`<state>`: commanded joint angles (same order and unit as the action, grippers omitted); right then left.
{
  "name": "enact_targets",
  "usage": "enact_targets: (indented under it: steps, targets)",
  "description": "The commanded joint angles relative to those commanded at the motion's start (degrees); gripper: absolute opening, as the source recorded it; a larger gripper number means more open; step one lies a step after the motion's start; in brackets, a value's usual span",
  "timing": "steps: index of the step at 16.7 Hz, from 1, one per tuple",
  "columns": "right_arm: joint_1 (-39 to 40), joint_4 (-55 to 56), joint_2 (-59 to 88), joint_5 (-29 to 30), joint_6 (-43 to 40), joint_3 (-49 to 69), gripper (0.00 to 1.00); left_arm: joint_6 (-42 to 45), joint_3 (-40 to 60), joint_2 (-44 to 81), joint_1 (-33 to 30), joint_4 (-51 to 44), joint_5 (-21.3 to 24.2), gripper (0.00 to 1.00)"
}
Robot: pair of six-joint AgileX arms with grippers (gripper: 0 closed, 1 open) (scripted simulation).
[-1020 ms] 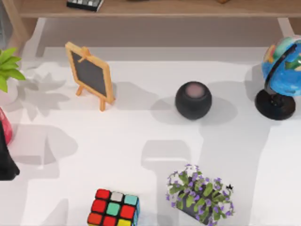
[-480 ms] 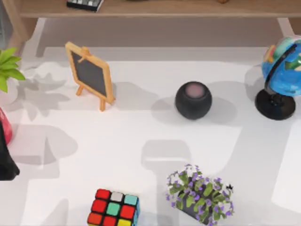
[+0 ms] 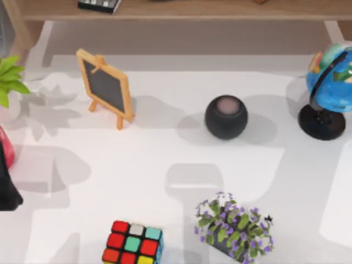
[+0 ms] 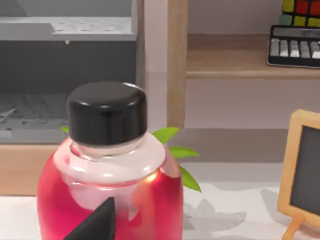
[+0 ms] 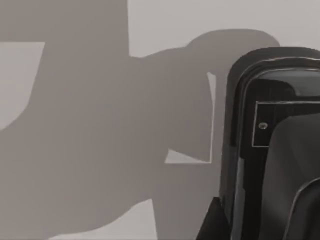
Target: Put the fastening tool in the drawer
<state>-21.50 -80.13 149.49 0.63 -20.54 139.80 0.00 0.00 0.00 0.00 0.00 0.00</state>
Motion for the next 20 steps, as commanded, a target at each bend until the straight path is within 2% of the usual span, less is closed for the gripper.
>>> enact_targets:
  steps: [9, 20]
  targets:
    - [0.0, 0.0, 0.0, 0.0, 0.0, 0.0, 0.98, 0.0, 0.0, 0.0, 0.0, 0.0, 0.0, 1.0]
    - [-0.1, 0.3, -0.5, -0.2, -0.1, -0.4, 1.0, 0.0, 0.0, 0.0, 0.0, 0.0, 0.0, 1.0]
